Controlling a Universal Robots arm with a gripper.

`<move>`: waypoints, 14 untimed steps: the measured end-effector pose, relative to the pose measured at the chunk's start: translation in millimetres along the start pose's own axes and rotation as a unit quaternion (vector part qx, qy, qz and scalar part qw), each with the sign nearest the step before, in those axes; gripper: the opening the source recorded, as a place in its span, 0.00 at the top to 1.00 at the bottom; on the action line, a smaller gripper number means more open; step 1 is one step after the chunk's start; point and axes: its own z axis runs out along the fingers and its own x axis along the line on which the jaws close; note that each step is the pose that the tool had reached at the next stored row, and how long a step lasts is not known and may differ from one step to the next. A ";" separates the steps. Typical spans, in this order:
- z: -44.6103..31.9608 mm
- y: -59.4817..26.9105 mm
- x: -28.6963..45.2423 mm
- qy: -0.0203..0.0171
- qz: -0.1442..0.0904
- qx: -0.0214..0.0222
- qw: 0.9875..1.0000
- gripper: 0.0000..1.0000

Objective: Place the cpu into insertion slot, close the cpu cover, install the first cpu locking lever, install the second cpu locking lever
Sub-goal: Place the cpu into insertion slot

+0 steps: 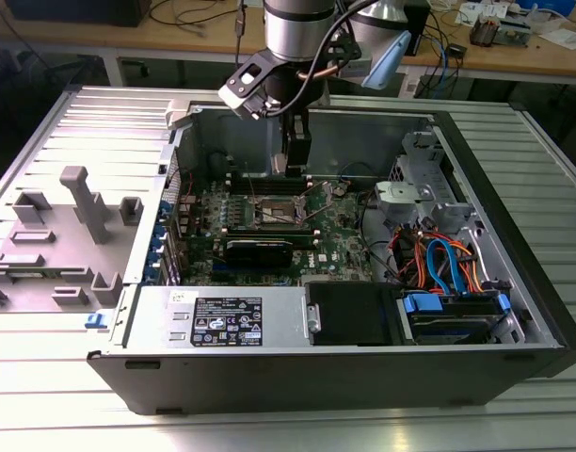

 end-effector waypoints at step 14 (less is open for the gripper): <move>6.9 -1.4 -0.1 -0.001 0.014 0.000 1.000 0.46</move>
